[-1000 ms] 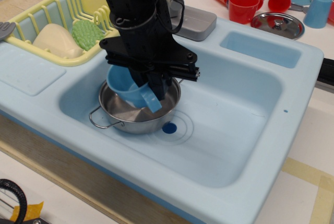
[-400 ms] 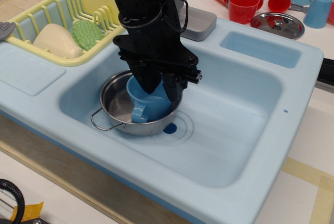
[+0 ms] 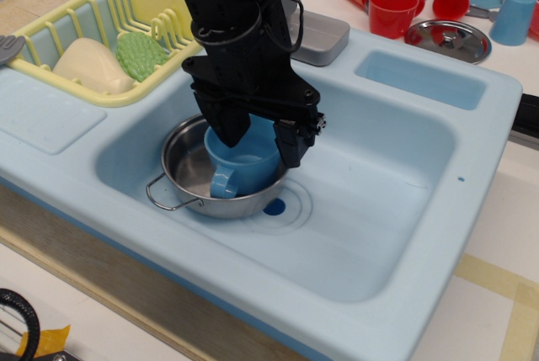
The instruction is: Put cup into pot or pan
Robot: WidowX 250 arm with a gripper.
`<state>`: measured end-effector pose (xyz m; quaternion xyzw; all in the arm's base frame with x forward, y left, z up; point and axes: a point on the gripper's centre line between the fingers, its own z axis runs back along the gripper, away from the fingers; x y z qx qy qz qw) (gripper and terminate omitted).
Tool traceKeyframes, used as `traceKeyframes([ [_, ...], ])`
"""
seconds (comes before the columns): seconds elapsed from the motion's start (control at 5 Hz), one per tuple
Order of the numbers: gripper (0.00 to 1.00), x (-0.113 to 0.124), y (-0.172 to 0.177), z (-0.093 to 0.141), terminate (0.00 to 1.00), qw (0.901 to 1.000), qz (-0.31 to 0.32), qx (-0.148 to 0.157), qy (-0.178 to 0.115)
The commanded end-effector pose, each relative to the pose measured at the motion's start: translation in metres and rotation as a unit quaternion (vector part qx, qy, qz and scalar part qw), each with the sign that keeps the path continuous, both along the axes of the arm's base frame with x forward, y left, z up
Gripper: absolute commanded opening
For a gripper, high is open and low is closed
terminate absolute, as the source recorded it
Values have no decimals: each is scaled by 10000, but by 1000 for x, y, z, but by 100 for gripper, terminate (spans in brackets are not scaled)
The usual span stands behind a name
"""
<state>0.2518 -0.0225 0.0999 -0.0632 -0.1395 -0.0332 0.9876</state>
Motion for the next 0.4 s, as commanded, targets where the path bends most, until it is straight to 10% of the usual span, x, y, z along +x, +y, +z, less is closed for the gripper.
traceKeyframes([
  [0.0,100,7,2,8,0,9999,33,-3,-164],
  [0.2,100,7,2,8,100,9999,33,-3,-164],
])
